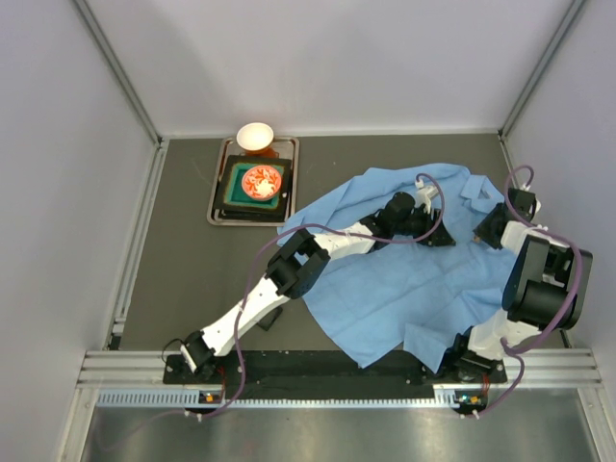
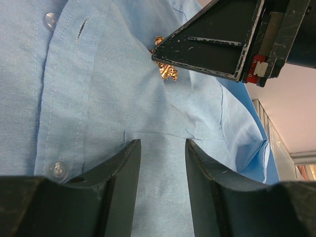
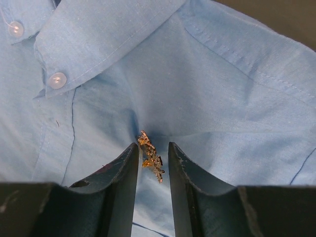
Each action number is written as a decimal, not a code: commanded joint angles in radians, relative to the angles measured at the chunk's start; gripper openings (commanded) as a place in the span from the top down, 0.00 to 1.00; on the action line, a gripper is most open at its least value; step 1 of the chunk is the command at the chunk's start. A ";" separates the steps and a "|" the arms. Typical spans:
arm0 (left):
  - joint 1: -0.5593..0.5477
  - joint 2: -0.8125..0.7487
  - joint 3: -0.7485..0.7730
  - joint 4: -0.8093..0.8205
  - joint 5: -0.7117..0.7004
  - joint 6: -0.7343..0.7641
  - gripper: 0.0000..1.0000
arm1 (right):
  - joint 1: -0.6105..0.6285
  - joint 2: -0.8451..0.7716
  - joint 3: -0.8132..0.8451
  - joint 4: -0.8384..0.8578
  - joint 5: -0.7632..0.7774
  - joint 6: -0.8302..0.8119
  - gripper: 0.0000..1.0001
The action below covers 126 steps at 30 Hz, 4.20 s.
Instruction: Remove the brooch from the garment
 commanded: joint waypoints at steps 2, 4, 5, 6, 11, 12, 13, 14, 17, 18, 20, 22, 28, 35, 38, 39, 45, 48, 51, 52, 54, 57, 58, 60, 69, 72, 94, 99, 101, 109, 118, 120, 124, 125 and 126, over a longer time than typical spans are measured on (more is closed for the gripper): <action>-0.007 -0.034 0.027 0.012 0.022 -0.006 0.53 | -0.008 -0.007 0.005 0.032 0.034 0.004 0.69; -0.007 -0.034 0.027 0.012 0.022 -0.006 0.53 | -0.008 -0.006 0.006 0.032 0.033 0.000 0.69; -0.007 -0.034 0.027 0.012 0.022 -0.006 0.53 | -0.008 -0.004 0.006 0.031 0.033 0.000 0.69; -0.007 -0.034 0.027 0.012 0.022 -0.006 0.53 | -0.008 -0.003 0.008 0.032 0.030 -0.002 0.70; -0.007 -0.032 0.027 0.012 0.024 -0.006 0.53 | -0.006 0.008 0.009 0.031 0.019 -0.003 0.76; -0.007 -0.032 0.029 0.012 0.024 -0.006 0.53 | -0.008 0.009 0.011 0.031 0.016 -0.005 0.76; -0.007 -0.032 0.029 0.012 0.025 -0.006 0.53 | -0.008 0.012 0.014 0.031 0.011 -0.005 0.76; -0.007 -0.032 0.027 0.014 0.025 -0.006 0.53 | -0.008 0.019 0.017 0.026 0.008 -0.006 0.76; -0.007 -0.032 0.029 0.014 0.025 -0.009 0.53 | -0.008 0.028 0.026 0.017 0.007 -0.008 0.77; -0.007 -0.032 0.029 0.014 0.025 -0.009 0.53 | -0.008 0.029 0.026 0.014 0.007 -0.009 0.78; -0.007 -0.032 0.029 0.014 0.025 -0.009 0.53 | -0.008 0.029 0.028 0.012 0.005 -0.013 0.79; -0.007 -0.031 0.030 0.012 0.027 -0.009 0.53 | -0.008 0.031 0.026 0.011 0.007 -0.013 0.81; -0.007 -0.031 0.029 0.014 0.028 -0.009 0.53 | -0.008 0.037 0.034 0.005 0.005 -0.019 0.95; -0.007 -0.031 0.030 0.015 0.030 -0.012 0.53 | -0.008 0.022 0.032 -0.006 0.013 -0.017 0.93; -0.007 -0.031 0.032 0.015 0.030 -0.011 0.53 | -0.008 0.006 0.031 -0.011 0.011 -0.020 0.84; -0.007 -0.031 0.030 0.015 0.030 -0.012 0.53 | -0.008 0.003 0.029 -0.012 0.013 -0.023 0.83; -0.007 -0.031 0.032 0.017 0.031 -0.012 0.52 | 0.004 -0.006 0.046 -0.035 0.021 -0.045 0.75; -0.007 -0.031 0.030 0.017 0.033 -0.014 0.52 | 0.015 -0.003 0.052 -0.044 0.031 -0.052 0.73; -0.007 -0.029 0.032 0.017 0.031 -0.014 0.52 | 0.017 -0.003 0.060 -0.051 0.044 -0.057 0.76; -0.007 -0.031 0.032 0.017 0.031 -0.015 0.52 | 0.018 -0.003 0.061 -0.055 0.056 -0.059 0.78; -0.007 -0.029 0.033 0.018 0.031 -0.015 0.52 | 0.026 -0.001 0.073 -0.073 0.074 -0.065 0.81; -0.007 -0.026 0.033 0.020 0.033 -0.017 0.52 | 0.037 0.006 0.096 -0.095 0.106 -0.075 0.94; -0.007 -0.028 0.033 0.020 0.033 -0.017 0.52 | 0.043 0.011 0.100 -0.106 0.120 -0.080 0.96; -0.007 -0.028 0.033 0.020 0.033 -0.017 0.52 | 0.050 0.014 0.107 -0.110 0.133 -0.083 1.00; -0.007 -0.029 0.033 0.017 0.034 -0.015 0.52 | 0.058 0.006 0.115 -0.126 0.123 -0.091 0.78; -0.007 -0.028 0.036 0.017 0.036 -0.015 0.51 | 0.058 0.002 0.115 -0.129 0.126 -0.100 0.73; -0.007 -0.028 0.039 0.015 0.038 -0.015 0.51 | 0.055 -0.107 0.018 -0.066 0.151 -0.040 0.61; -0.007 -0.028 0.039 0.015 0.041 -0.015 0.50 | 0.054 -0.075 0.037 -0.075 0.156 -0.060 0.67; -0.007 -0.028 0.039 0.014 0.042 -0.012 0.49 | 0.054 -0.066 0.041 -0.075 0.162 -0.063 0.68; -0.007 -0.029 0.041 0.012 0.044 -0.011 0.48 | 0.054 -0.017 0.063 -0.086 0.182 -0.074 0.67; -0.007 -0.029 0.042 0.012 0.047 -0.008 0.46 | 0.067 -0.001 0.060 -0.069 0.188 -0.077 0.78; -0.007 -0.029 0.041 0.012 0.045 -0.008 0.46 | 0.078 -0.007 0.060 -0.066 0.205 -0.082 0.81; -0.007 -0.026 0.042 0.014 0.044 -0.011 0.46 | 0.101 -0.026 0.060 -0.067 0.260 -0.091 0.84; -0.007 -0.028 0.043 0.014 0.045 -0.011 0.46 | 0.112 -0.032 0.060 -0.070 0.280 -0.095 0.85; -0.007 -0.026 0.043 0.014 0.045 -0.011 0.46 | 0.116 -0.037 0.064 -0.070 0.289 -0.100 0.85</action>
